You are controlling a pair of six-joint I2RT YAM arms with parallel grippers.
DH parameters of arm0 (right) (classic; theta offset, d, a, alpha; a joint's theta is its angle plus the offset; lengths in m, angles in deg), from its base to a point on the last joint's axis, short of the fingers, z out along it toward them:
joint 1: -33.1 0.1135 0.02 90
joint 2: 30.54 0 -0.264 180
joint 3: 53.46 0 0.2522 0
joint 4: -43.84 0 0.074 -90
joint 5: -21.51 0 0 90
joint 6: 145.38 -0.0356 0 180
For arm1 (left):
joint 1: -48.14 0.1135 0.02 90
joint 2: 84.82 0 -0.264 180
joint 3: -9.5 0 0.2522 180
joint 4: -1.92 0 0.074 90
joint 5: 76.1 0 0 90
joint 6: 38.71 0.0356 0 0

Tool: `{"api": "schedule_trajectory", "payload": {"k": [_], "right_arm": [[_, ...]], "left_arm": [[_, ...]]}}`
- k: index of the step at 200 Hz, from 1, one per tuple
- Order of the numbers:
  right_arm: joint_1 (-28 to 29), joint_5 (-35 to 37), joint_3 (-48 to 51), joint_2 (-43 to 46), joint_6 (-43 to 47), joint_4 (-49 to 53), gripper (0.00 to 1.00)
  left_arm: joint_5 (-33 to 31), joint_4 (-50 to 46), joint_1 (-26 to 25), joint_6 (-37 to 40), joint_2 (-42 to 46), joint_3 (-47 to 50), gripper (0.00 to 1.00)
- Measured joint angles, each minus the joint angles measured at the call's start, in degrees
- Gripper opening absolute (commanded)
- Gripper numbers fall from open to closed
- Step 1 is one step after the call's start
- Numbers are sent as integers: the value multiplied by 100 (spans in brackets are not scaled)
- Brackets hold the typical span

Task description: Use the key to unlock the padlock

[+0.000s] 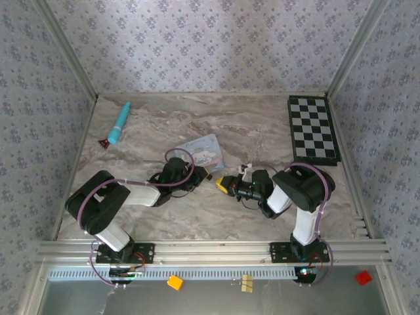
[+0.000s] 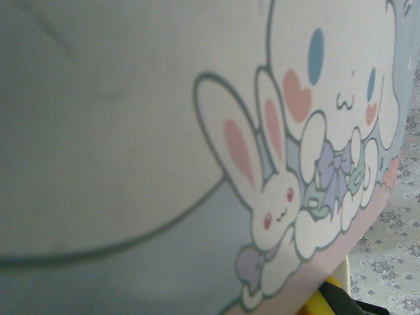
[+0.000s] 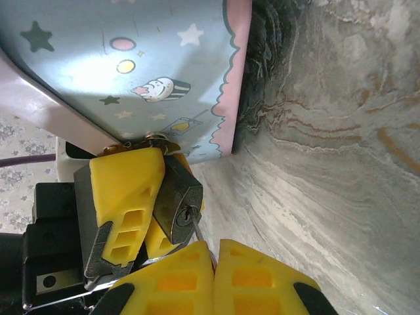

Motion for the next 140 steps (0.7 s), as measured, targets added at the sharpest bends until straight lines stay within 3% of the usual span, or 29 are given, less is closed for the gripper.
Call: {"api": "schedule_trajectory", "payload": {"k": [140], "right_arm": [[9,-68,-13,120,-2,101,0]], "left_arm": [[37,98,0,-87,22,52,0]]}}
